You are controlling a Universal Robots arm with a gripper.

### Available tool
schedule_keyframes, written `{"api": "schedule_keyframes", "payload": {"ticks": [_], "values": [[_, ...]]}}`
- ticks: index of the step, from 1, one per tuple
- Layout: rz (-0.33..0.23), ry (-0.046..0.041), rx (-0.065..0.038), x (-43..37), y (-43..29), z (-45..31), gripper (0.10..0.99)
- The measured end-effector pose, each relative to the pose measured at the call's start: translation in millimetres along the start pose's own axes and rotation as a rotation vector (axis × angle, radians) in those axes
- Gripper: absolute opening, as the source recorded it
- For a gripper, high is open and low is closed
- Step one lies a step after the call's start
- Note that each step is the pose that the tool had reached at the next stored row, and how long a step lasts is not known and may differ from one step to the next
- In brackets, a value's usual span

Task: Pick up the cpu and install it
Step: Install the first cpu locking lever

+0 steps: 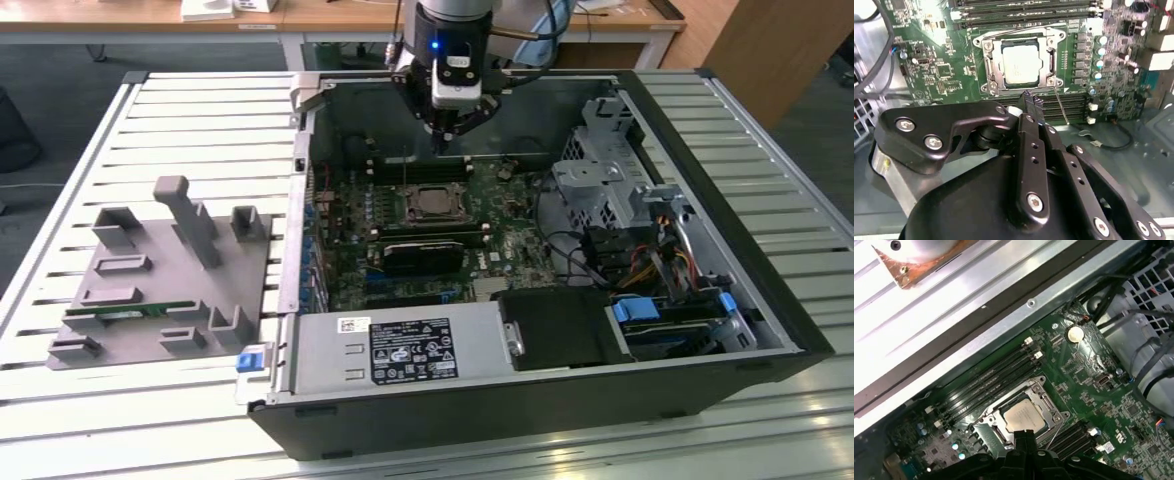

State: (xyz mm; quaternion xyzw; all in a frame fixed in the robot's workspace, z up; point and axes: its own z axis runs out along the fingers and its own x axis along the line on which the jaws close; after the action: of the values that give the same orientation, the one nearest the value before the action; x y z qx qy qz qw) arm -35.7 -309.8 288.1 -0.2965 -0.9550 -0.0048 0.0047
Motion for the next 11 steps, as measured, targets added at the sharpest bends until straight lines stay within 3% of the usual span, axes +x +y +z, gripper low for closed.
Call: {"api": "schedule_keyframes", "payload": {"ticks": [11], "values": [[-0.176,0.0011,0.002,0.0,0.0,0.4,0.106]]}}
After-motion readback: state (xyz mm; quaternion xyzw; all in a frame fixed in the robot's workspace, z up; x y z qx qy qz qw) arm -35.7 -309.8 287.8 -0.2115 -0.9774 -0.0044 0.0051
